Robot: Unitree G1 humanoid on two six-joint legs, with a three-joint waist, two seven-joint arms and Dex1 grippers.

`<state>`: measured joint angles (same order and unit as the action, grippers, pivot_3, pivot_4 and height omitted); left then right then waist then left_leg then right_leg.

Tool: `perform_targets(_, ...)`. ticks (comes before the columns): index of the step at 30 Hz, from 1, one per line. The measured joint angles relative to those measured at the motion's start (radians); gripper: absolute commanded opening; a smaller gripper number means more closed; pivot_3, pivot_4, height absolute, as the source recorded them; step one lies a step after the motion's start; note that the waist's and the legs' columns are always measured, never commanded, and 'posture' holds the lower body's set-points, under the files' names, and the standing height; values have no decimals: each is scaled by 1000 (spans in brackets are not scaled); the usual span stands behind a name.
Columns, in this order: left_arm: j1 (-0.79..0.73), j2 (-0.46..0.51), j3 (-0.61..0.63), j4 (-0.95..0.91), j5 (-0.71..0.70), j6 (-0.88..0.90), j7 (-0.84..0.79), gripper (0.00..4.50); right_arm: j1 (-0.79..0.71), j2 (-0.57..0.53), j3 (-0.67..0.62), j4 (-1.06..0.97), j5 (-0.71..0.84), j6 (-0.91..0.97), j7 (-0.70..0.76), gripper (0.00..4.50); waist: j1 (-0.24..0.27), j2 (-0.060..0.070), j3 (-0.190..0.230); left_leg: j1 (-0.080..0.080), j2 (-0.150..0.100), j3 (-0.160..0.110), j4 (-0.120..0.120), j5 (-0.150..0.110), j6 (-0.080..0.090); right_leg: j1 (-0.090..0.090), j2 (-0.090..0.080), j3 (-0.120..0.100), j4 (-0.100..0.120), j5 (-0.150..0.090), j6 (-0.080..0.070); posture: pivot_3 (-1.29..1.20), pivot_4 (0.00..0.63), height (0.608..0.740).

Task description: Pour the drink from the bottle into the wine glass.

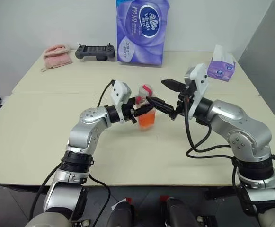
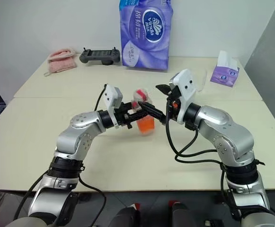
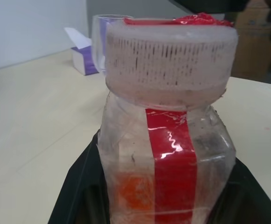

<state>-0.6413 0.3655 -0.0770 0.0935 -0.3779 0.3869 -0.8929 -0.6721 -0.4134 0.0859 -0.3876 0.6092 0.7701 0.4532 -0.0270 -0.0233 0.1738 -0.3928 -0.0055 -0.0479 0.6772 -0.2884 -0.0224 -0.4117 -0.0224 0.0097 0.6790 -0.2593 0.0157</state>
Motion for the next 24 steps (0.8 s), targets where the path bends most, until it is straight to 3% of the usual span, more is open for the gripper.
perform_targets(16, 0, -16, -4, -5, -1, 19, -40, 1817, -1, 74, 36, 12, -60, 0, 5, 4500, 0, 0, 0, 0, 0, 0, 0, 0, 0, 0, 0, 0, 0, 0, 0, 0, 150, 740)
perform_targets(19, 0, -16, -4, -7, -1, 20, -42, 1817, -1, 74, 36, 12, -61, 0, 13, 3907, 0, 0, 0, 0, 0, 0, 0, 0, 0, 0, 0, 0, 0, 0, 0, 0, 150, 740)
perform_targets(24, 4, -16, -4, -12, -1, 22, -46, 1817, 1, 75, 23, 21, -80, 0, 21, 2166, 0, 0, 0, 0, 0, 0, 0, 0, 0, 0, 0, 0, 0, 0, 0, 0, 150, 740)
